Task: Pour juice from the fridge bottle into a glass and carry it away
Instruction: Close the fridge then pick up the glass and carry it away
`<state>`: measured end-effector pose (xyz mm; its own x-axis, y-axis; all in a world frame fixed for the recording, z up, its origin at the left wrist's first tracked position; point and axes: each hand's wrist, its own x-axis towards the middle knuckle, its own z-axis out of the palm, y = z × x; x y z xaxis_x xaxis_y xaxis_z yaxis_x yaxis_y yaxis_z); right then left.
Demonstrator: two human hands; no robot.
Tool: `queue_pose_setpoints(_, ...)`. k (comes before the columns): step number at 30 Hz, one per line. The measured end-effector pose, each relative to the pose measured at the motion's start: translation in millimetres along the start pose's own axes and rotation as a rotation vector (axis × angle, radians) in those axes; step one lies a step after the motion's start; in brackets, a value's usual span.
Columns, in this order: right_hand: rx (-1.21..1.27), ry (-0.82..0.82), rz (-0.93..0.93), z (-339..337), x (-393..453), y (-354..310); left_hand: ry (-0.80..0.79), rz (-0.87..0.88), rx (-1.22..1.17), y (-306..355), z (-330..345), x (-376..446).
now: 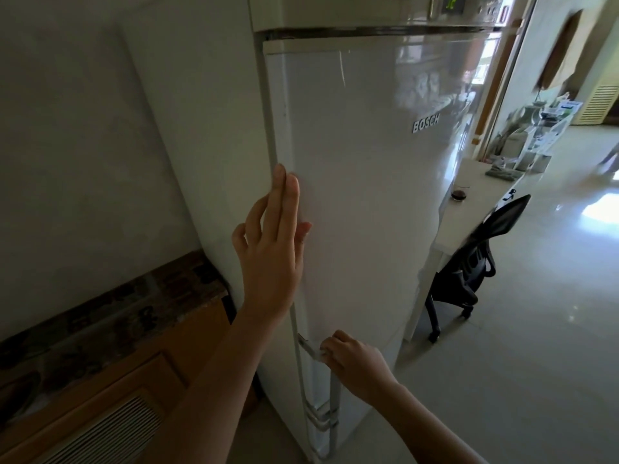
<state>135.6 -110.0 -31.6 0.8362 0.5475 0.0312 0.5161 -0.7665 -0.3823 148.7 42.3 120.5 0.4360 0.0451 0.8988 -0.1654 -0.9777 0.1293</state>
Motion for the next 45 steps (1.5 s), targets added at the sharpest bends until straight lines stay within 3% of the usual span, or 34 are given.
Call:
queue_pose_setpoints(6,0.037,0.059,0.002,-21.7,-14.8,10.2,0.075,-0.048,-0.078,13.7,-0.6,-0.7)
queue_pose_setpoints(10,0.040,0.141,0.054,-46.8,-32.3,25.1,0.133,0.044,-0.157,41.3,5.2,-23.0)
queue_pose_setpoints(13,0.044,0.236,0.128,-72.9,-56.2,45.8,-0.098,0.054,-0.318,74.6,11.5,-39.5)
queue_pose_setpoints(17,0.055,0.382,0.263,-108.8,-102.2,78.9,-0.506,-0.065,-0.478,119.5,18.6,-43.0)
queue_pose_setpoints(22,-0.004,0.475,0.465,-139.7,-174.9,116.9,-0.727,0.084,-0.558,177.9,49.2,-67.0)
queue_pose_setpoints(30,0.048,0.516,0.813,-152.9,-260.3,180.4,-0.995,0.191,-0.631,262.3,107.8,-87.3)
queue_pose_setpoints(45,0.141,0.624,1.011,-212.8,-241.7,382.7,-1.193,0.286,-0.816,417.2,317.9,-62.3)
